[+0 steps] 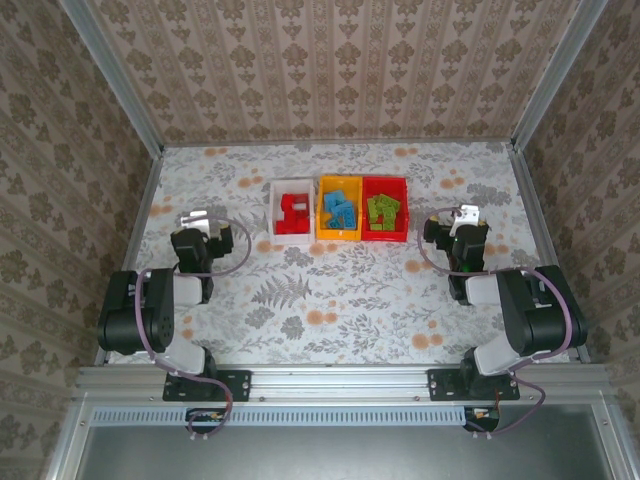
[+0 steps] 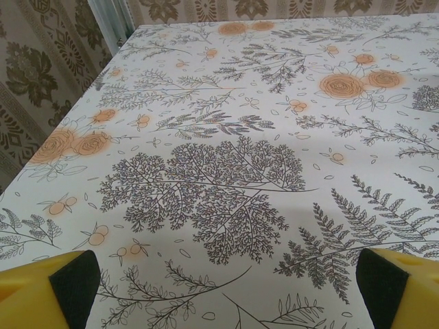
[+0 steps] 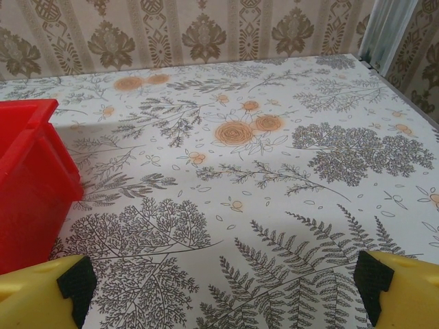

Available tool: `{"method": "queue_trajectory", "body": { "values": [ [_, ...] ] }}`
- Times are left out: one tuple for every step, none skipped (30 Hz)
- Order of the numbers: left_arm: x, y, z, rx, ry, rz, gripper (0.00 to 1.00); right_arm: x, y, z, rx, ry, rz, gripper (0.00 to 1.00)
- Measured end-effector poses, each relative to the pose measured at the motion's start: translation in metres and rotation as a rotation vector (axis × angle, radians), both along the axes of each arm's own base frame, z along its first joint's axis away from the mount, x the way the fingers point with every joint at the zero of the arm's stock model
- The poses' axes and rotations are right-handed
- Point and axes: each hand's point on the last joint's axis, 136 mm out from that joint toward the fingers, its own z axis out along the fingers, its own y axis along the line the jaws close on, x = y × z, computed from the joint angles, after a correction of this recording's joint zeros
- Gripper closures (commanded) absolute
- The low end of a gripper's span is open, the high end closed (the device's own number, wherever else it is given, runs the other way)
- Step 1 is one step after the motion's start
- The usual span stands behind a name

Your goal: Sort the legos into containers by color

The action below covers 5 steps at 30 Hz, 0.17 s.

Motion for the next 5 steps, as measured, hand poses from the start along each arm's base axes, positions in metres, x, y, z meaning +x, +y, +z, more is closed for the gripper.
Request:
{"method": "queue_trajectory", "body": {
  "values": [
    [0.0, -0.0008, 0.0, 0.002, 0.0, -0.002, 0.0, 0.0001, 0.0011, -0.001, -0.001, 0.005, 0.007, 0.0],
    [0.0, -0.0018, -0.0001, 0.004, 0.001, -0.003, 0.0, 0.0005, 0.0029, -0.0025, -0.002, 0.015, 0.019, 0.0],
    [0.0, -0.0033, 0.0, 0.006, 0.001, -0.006, 0.0, 0.001, 0.004, -0.0032, -0.003, 0.02, 0.029, 0.0],
    [0.0, -0.0041, 0.0, 0.007, 0.001, -0.008, 0.0, 0.0013, 0.005, -0.0035, -0.004, 0.023, 0.036, 0.0],
    [0.0001, -0.0057, 0.0, 0.009, 0.001, -0.013, 0.0, 0.0018, 0.0061, -0.0033, -0.003, 0.023, 0.043, 0.0]
  ]
}}
